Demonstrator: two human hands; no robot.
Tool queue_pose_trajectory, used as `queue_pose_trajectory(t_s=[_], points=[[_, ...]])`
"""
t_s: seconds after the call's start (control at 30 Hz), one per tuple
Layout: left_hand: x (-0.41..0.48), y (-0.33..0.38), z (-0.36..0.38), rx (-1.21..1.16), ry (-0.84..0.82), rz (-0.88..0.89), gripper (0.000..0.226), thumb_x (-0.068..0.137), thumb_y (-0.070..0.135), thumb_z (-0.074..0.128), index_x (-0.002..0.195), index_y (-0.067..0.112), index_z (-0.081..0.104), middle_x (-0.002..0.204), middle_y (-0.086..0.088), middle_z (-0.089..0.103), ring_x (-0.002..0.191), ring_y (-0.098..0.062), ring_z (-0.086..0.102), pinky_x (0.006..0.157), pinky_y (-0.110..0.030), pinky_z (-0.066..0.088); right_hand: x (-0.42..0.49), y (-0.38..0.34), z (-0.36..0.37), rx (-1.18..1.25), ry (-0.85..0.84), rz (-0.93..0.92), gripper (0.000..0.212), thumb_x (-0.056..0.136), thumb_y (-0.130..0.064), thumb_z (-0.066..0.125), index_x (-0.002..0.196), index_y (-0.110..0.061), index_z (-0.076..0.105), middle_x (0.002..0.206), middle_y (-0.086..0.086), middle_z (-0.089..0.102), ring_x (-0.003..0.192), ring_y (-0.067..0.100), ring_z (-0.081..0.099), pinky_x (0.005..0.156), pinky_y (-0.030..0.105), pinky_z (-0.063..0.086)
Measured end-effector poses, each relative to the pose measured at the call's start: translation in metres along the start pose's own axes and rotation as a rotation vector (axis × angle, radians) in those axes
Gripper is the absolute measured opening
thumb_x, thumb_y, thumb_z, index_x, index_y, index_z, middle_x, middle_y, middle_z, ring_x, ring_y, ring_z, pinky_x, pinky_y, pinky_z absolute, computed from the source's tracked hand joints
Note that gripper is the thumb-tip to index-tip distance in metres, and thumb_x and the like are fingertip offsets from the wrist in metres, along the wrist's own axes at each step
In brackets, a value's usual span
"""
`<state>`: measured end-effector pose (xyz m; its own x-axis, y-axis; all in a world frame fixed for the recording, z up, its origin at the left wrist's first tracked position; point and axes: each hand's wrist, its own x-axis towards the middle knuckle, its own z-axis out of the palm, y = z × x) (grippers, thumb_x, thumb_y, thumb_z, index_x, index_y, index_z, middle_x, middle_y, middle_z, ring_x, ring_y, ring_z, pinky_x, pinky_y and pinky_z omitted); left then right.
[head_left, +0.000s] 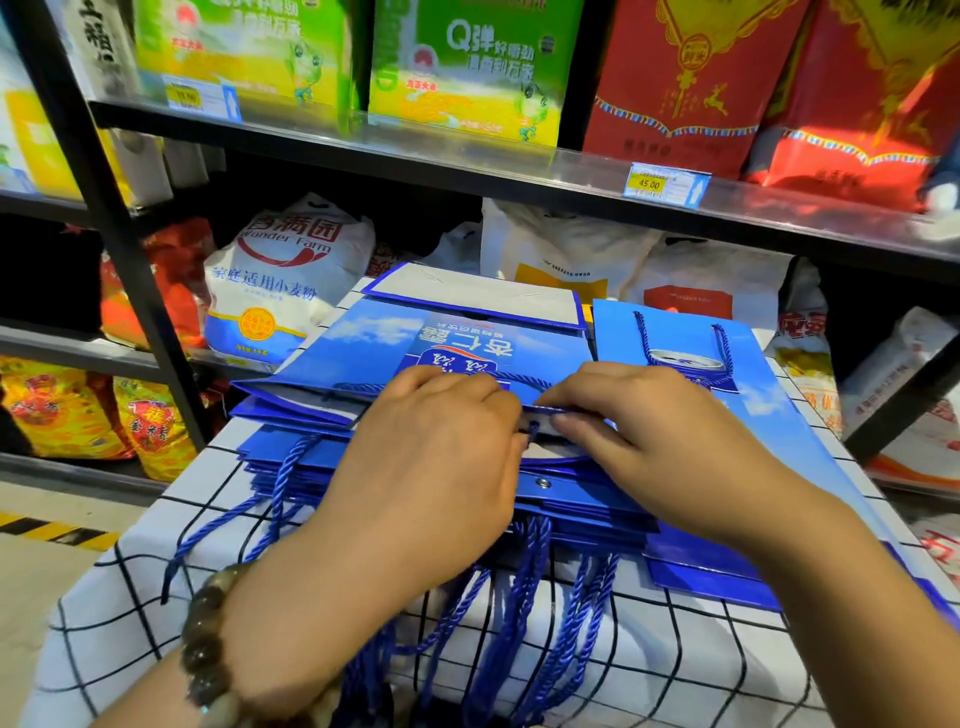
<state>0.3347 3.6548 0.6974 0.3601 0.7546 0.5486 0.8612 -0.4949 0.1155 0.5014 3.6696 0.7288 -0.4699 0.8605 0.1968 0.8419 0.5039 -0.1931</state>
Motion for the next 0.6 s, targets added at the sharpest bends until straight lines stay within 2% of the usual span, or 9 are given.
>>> queue_pose_trajectory(t_s=[0.07, 0.13, 0.2, 0.23, 0.33, 0.4, 0.5, 0.6], points=[[-0.001, -0.004, -0.005, -0.034, -0.022, -0.021, 0.023, 0.078, 0.036, 0.04, 0.062, 0.023, 0.051, 0.06, 0.006, 0.055, 0.056, -0.021, 0.055, 0.059, -0.028, 0.026, 0.002, 0.004, -0.001, 0.166, -0.048, 0.017, 0.026, 0.091, -0.041, 0.045, 0.1, -0.026, 0.064, 0.098, -0.008, 0.062, 0.094, 0.01, 0.056, 0.085, 0.035, 0.044], [-0.001, -0.007, -0.008, -0.072, -0.009, -0.084, 0.024, 0.076, 0.041, 0.043, 0.059, 0.025, 0.048, 0.059, 0.007, 0.056, 0.054, -0.019, 0.056, 0.046, -0.021, 0.021, 0.003, 0.009, -0.001, 0.318, -0.078, 0.049, 0.035, 0.088, -0.045, 0.042, 0.095, -0.02, 0.067, 0.092, -0.006, 0.062, 0.088, 0.005, 0.056, 0.084, 0.025, 0.043], [-0.001, -0.005, -0.012, -0.111, -0.018, -0.138, 0.024, 0.076, 0.044, 0.046, 0.061, 0.026, 0.042, 0.064, 0.008, 0.058, 0.06, -0.018, 0.06, 0.043, -0.024, 0.029, 0.006, 0.01, 0.001, 0.315, -0.081, 0.06, 0.022, 0.091, -0.037, 0.049, 0.09, -0.025, 0.067, 0.089, -0.012, 0.061, 0.087, 0.001, 0.055, 0.079, 0.016, 0.041], [-0.001, -0.003, -0.013, -0.115, -0.037, -0.163, 0.024, 0.08, 0.046, 0.048, 0.067, 0.027, 0.04, 0.069, 0.01, 0.058, 0.068, -0.017, 0.061, 0.049, -0.027, 0.033, 0.008, 0.009, 0.003, 0.288, -0.077, 0.062, 0.014, 0.09, -0.033, 0.053, 0.084, -0.031, 0.065, 0.088, -0.015, 0.06, 0.086, 0.0, 0.054, 0.078, 0.015, 0.041], [-0.005, -0.003, -0.012, -0.105, -0.071, -0.204, 0.027, 0.084, 0.055, 0.044, 0.086, 0.033, 0.029, 0.082, 0.015, 0.049, 0.087, -0.012, 0.054, 0.061, -0.029, 0.027, 0.014, 0.008, 0.006, 0.209, -0.042, 0.085, 0.017, 0.084, -0.031, 0.06, 0.068, -0.036, 0.055, 0.076, -0.018, 0.058, 0.076, 0.0, 0.054, 0.072, 0.021, 0.041], [-0.005, -0.004, -0.014, -0.106, -0.12, -0.188, 0.026, 0.085, 0.057, 0.043, 0.093, 0.034, 0.033, 0.091, 0.014, 0.053, 0.093, -0.01, 0.052, 0.065, -0.029, 0.03, 0.016, 0.009, 0.007, 0.181, -0.016, 0.105, 0.014, 0.084, -0.033, 0.061, 0.071, -0.032, 0.057, 0.071, -0.016, 0.057, 0.071, 0.002, 0.053, 0.067, 0.024, 0.04], [-0.005, -0.01, -0.014, -0.124, -0.224, -0.169, 0.035, 0.085, 0.056, 0.044, 0.116, 0.038, 0.043, 0.118, 0.017, 0.055, 0.109, -0.007, 0.049, 0.082, -0.029, 0.04, 0.017, 0.01, 0.01, 0.144, 0.011, 0.121, 0.011, 0.085, -0.036, 0.06, 0.078, -0.027, 0.061, 0.07, -0.012, 0.057, 0.068, 0.006, 0.051, 0.063, 0.022, 0.038], [-0.003, -0.015, -0.017, -0.125, -0.252, -0.126, 0.039, 0.087, 0.054, 0.044, 0.124, 0.041, 0.043, 0.127, 0.019, 0.053, 0.116, -0.006, 0.048, 0.089, -0.029, 0.042, 0.018, 0.011, 0.01, 0.173, 0.024, 0.15, 0.013, 0.084, -0.036, 0.061, 0.074, -0.028, 0.059, 0.064, -0.013, 0.056, 0.065, 0.006, 0.049, 0.059, 0.021, 0.036]])
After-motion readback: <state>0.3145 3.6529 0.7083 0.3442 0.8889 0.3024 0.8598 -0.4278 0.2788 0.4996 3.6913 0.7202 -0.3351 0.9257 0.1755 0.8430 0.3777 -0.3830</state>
